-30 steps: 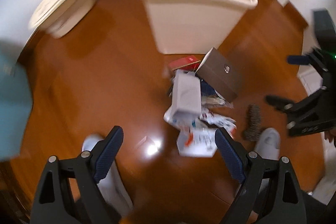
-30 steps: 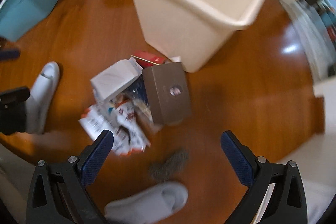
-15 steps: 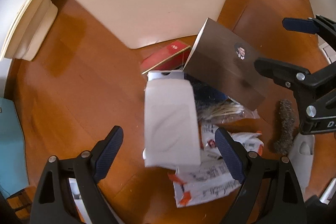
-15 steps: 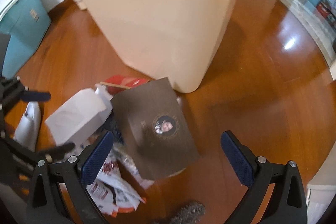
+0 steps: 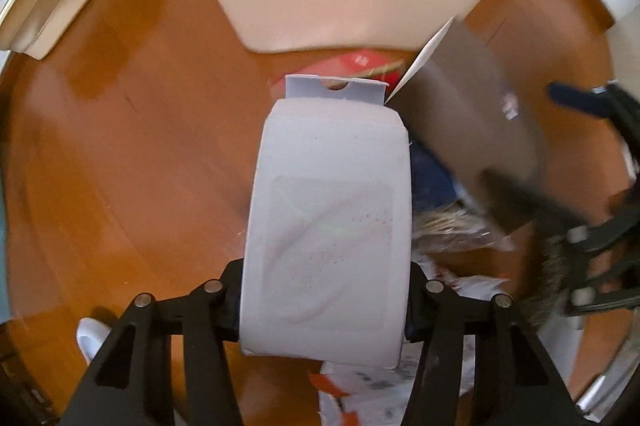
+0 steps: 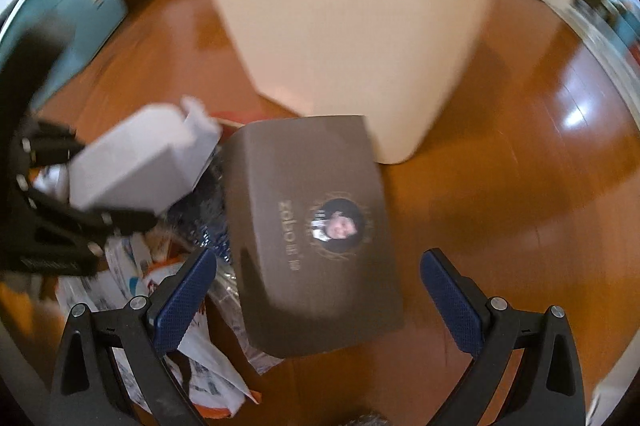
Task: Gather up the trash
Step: 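Carry the white box over the wastebasket and open the left tool to drop it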
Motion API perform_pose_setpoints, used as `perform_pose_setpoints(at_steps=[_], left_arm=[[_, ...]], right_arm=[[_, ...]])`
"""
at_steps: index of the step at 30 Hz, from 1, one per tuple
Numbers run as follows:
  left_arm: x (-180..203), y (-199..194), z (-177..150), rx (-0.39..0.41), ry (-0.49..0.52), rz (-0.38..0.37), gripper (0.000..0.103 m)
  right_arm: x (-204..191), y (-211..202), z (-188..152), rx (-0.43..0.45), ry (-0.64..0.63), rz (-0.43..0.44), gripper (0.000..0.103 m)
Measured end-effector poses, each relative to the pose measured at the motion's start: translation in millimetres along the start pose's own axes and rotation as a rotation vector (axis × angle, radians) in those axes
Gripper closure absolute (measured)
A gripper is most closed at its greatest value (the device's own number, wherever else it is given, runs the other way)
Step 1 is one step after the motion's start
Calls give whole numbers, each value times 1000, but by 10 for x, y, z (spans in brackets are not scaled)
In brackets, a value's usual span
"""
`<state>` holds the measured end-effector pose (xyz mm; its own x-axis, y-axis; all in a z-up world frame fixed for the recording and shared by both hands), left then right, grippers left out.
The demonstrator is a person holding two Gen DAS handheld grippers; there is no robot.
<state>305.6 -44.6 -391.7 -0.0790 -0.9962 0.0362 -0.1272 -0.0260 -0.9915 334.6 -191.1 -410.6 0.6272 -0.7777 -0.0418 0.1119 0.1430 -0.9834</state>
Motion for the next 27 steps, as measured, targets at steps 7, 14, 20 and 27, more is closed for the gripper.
perform_pose_setpoints(at_steps=[7, 14, 20, 27], left_arm=[[-155, -274, -219, 84, -78, -46, 50], [-229, -206, -320, 83, -129, -66, 50], [-194, -455, -451, 143, -143, -64, 50], [-52, -1158, -580, 291, -120, -92, 50]], right_arm=[[-69, 157, 261, -40, -94, -2, 0], [-1, 405, 542, -84, -87, 104, 5], [-177, 334, 530, -49, -136, 161, 28], [-197, -271, 272, 148, 50, 162, 28]])
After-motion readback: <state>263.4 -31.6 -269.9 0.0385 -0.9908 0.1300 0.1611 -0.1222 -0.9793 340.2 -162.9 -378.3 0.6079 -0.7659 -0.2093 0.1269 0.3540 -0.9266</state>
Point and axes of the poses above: each gripper's, at about its wrist camera, not at the fingertips, and y roughly the way its jaws point, x to its right, z to its top, the point moved 1 cm from there along y, roughly the way its jaws point, and after that the axes turned 13 degrees about -x, right-handed, at the moved point
